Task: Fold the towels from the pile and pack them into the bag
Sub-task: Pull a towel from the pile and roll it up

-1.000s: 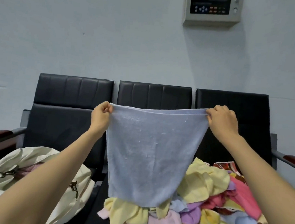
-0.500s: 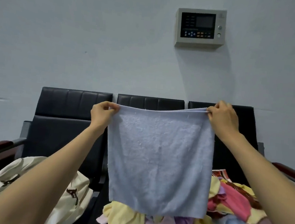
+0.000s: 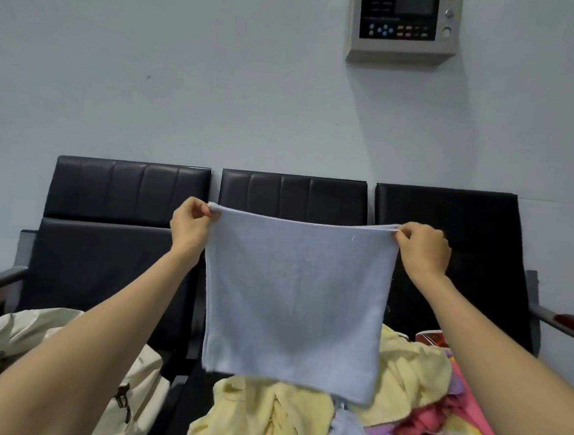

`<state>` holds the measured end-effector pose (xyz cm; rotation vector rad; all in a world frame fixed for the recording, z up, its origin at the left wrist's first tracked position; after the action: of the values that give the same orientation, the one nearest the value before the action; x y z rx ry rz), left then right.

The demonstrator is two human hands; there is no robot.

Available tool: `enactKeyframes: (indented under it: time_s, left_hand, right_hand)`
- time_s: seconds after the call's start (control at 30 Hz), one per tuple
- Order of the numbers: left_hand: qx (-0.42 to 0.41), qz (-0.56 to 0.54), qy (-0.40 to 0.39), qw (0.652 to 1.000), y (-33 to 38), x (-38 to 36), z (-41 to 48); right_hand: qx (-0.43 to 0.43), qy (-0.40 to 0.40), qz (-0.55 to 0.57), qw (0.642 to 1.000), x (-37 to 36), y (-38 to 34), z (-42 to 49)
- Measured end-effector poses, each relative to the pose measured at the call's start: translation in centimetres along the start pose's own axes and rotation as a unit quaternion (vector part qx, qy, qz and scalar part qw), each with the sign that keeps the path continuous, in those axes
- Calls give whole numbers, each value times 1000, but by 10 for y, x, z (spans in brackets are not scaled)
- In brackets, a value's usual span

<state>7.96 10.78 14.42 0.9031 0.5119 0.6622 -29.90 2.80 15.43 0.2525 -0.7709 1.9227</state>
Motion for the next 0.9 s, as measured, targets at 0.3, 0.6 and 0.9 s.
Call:
enactKeyframes:
  time_s: [0.3, 0.6, 0.9]
  left_hand:
    - [38, -66, -73, 994, -33, 49, -59]
    - [179, -12, -196, 964, -83, 106, -143]
    - [326, 66, -171, 928, -192, 104, -184]
  right_hand:
    - [-29, -39, 255, 966, 8, 19, -54]
    - [-114, -441, 419, 785, 16, 69, -135]
    - [-162, -495, 303, 798, -70, 99, -194]
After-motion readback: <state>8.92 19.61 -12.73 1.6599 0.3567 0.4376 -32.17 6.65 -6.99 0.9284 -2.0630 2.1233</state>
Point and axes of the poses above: each hand's wrist, its own z-axis towards the middle knuckle, its own x-axis out of the back of the hand, y = z × x, the point moved 3 cm from there along z, towards the middle knuckle, and after that the axes turned 4 degrees about -z, right-handed, at the moved point
